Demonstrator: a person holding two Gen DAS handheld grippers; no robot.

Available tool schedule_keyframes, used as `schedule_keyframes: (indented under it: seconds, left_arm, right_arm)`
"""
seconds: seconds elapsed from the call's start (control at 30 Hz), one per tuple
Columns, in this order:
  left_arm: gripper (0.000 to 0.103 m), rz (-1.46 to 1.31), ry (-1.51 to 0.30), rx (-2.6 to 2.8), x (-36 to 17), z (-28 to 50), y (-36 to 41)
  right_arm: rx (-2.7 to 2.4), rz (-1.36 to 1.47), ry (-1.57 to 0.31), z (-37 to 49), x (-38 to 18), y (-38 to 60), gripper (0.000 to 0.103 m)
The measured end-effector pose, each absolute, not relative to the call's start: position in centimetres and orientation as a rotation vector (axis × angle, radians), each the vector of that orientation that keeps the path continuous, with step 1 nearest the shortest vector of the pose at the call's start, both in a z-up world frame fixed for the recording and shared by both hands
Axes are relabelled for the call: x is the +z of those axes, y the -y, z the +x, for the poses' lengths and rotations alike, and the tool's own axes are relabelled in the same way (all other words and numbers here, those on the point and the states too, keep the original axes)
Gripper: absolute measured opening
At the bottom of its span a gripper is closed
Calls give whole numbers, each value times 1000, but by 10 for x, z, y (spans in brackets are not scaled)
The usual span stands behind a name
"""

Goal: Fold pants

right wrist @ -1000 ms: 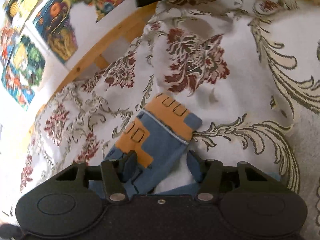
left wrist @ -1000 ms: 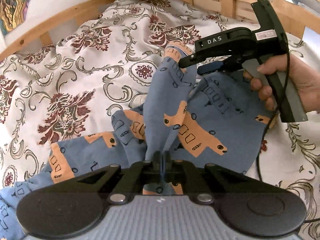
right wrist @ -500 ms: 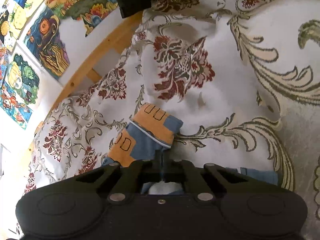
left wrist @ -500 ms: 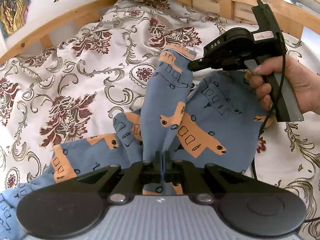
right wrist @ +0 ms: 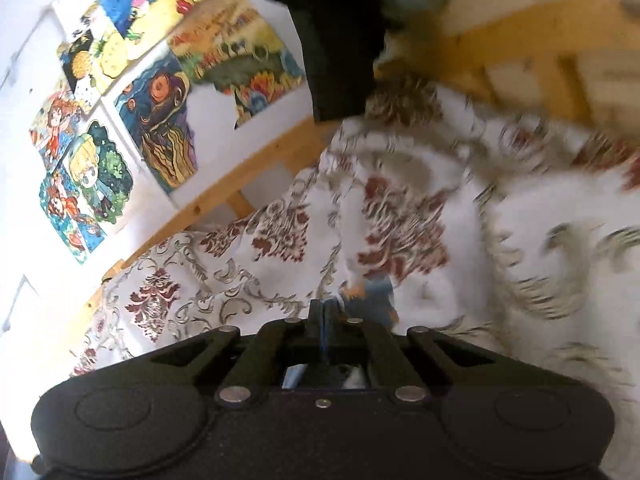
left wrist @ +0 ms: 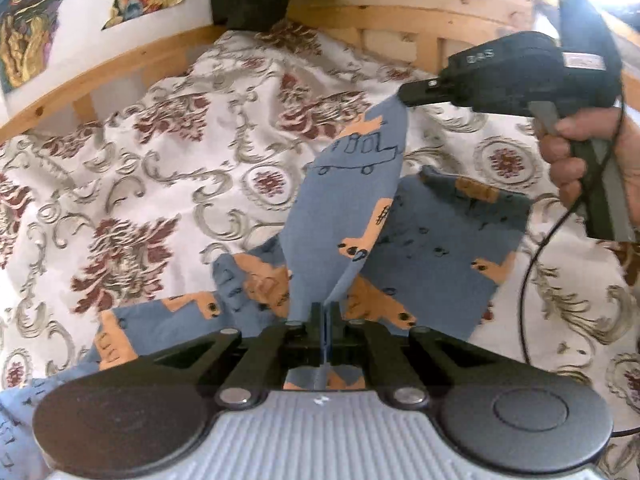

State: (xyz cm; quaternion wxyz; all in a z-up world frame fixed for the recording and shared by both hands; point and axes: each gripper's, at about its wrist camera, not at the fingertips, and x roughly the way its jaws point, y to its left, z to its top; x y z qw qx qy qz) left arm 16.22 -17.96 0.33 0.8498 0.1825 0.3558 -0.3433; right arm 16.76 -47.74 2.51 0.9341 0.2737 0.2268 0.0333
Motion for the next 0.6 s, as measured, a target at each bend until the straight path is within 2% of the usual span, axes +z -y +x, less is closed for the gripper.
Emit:
schedule_keyframes:
  seconds: [0.2,0.4,0.6]
  left_arm:
    - [1,399,-734,-807,0,145,183]
    - [1,420,-728,-806,-4,142,186]
    - [1,372,-719,-803,4,152,182]
  right_arm:
    - [-52,440,-496,111,32,475,0]
    - [-55,467,-505,123,29,483,0]
    - [-51,193,-446,121,60,450,0]
